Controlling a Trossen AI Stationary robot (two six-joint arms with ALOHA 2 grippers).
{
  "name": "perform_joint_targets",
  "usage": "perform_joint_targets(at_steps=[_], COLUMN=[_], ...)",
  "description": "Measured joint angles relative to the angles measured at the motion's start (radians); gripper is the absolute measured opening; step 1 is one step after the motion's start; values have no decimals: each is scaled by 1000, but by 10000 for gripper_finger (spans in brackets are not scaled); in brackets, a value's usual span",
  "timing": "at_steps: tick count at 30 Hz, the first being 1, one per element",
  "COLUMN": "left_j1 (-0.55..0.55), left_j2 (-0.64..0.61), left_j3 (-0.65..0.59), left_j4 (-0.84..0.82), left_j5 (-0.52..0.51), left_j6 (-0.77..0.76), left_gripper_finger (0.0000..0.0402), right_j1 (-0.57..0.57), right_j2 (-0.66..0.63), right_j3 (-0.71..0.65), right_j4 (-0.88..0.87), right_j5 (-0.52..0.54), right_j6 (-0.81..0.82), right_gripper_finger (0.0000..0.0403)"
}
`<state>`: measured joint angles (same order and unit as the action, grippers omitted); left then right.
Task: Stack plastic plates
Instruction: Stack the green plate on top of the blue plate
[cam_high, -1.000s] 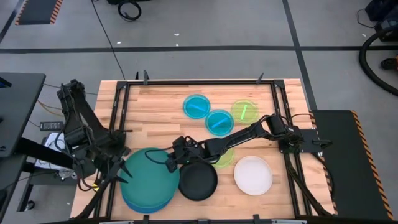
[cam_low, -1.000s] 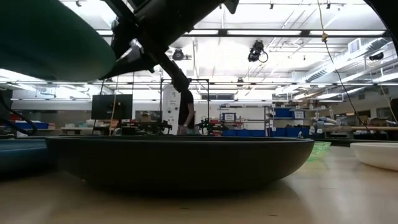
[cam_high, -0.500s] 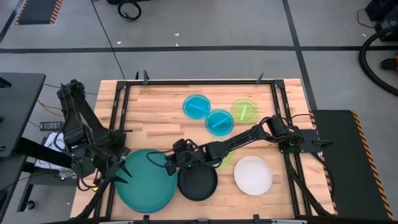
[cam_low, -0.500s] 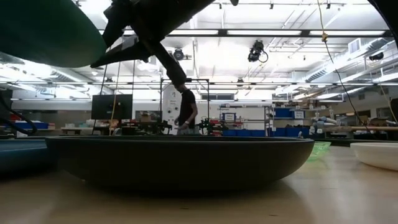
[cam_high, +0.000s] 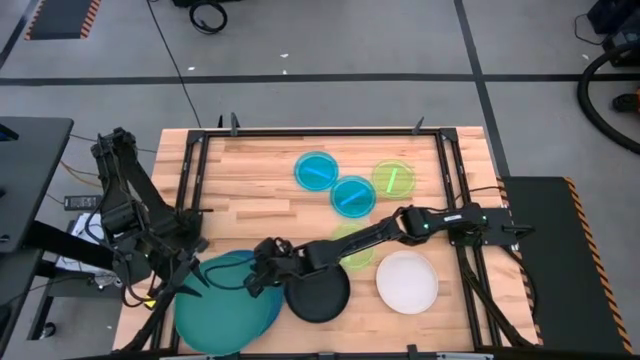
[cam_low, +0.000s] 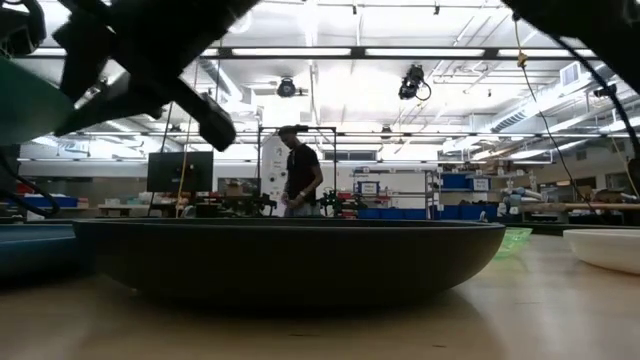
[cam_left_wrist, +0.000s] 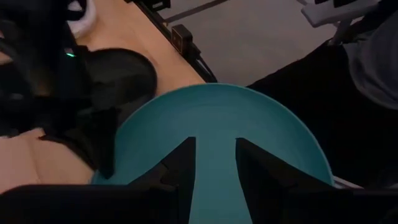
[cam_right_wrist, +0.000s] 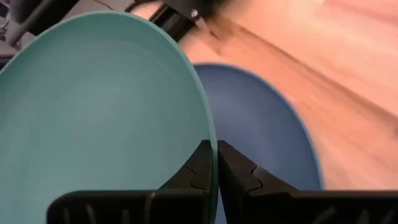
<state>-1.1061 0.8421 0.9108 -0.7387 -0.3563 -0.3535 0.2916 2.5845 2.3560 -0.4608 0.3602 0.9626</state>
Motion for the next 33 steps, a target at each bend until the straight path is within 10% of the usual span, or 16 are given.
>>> perform_joint_targets(at_steps=[33], left_j1=[1], left_j2=[2], left_j3=[0], left_j4=[-20], left_j5=[5], left_j6=[-3], left_gripper_finger=[121], right_j1=[-21], right_j2=[-1], right_j3=[-39], right_j4=[-96], right_j5=[39], right_j6=[-120], right_gripper_finger=[20])
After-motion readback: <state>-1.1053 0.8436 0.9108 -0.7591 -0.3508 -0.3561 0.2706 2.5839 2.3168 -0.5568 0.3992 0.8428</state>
